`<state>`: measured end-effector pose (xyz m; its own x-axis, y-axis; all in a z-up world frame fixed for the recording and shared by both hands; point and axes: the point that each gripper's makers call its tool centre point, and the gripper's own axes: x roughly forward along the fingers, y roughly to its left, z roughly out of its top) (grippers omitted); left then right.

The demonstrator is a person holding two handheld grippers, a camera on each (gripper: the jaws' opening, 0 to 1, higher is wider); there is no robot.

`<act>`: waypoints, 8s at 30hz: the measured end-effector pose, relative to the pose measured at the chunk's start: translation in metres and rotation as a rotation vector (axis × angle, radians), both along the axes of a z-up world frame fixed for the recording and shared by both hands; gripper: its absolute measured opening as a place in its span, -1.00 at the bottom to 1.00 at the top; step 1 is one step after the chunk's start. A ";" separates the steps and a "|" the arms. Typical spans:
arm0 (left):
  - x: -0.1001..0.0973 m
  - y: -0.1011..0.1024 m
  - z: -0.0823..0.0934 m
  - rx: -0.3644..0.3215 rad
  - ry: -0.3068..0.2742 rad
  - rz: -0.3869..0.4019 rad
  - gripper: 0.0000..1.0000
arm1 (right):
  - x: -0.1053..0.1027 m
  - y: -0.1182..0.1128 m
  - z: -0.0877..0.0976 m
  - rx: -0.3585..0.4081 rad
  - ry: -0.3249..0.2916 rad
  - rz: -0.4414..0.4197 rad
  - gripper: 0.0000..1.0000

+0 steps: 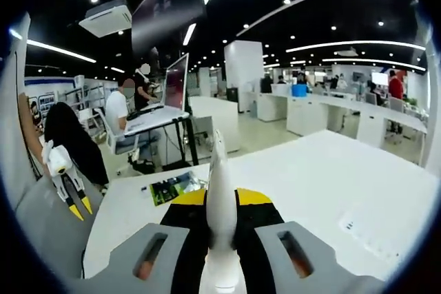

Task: Arrange the skincare products in the storage area until every visible bottle or jar stands upright without overlapping.

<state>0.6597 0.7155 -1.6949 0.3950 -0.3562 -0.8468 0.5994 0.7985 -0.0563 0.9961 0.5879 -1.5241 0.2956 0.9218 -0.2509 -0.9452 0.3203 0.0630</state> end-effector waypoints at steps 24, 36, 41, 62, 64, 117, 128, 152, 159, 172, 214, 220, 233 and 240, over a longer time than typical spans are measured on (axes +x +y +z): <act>-0.001 0.003 -0.004 0.018 0.030 0.015 -0.61 | 0.033 0.011 -0.032 -0.052 -0.009 0.150 -0.77; 0.000 0.007 -0.008 0.021 0.034 0.020 -0.61 | 0.027 0.011 -0.060 -0.117 -0.014 0.221 -0.76; -0.001 0.008 -0.009 0.024 0.035 0.015 -0.61 | 0.024 0.013 -0.066 -0.119 -0.016 0.250 -0.76; -0.001 0.009 -0.010 0.035 0.042 0.024 -0.62 | 0.025 0.014 -0.079 -0.142 0.002 0.317 -0.73; -0.001 0.009 -0.010 0.037 0.040 0.024 -0.62 | 0.026 0.013 -0.077 -0.142 0.012 0.316 -0.73; 0.003 0.009 -0.003 0.056 0.010 0.006 -0.62 | 0.020 -0.037 -0.047 -0.726 -0.020 0.446 -0.94; 0.003 0.009 -0.004 0.058 0.013 0.003 -0.62 | 0.031 -0.039 -0.046 -0.750 -0.050 0.426 -0.92; 0.002 0.008 -0.004 0.064 0.011 -0.010 -0.62 | 0.011 -0.116 0.023 -0.231 -0.014 -0.198 -0.25; 0.002 0.007 -0.004 0.065 0.008 -0.016 -0.62 | -0.044 -0.151 -0.061 -0.304 0.129 -0.351 -0.03; -0.001 0.009 -0.008 0.081 0.028 -0.026 -0.62 | -0.109 -0.156 -0.166 -0.377 0.307 -0.479 0.02; -0.004 0.007 -0.010 0.083 0.030 -0.046 -0.62 | -0.114 -0.154 -0.177 -0.403 0.293 -0.628 -0.49; -0.002 0.006 -0.009 0.078 0.015 -0.049 -0.62 | -0.110 -0.153 -0.158 -0.377 0.320 -0.639 -0.50; 0.002 0.007 -0.004 0.083 -0.017 -0.048 -0.62 | -0.110 -0.157 -0.134 -0.345 0.375 -0.625 -0.50; 0.003 0.007 -0.004 0.086 -0.022 -0.047 -0.62 | -0.105 -0.164 -0.111 -0.341 0.378 -0.613 -0.50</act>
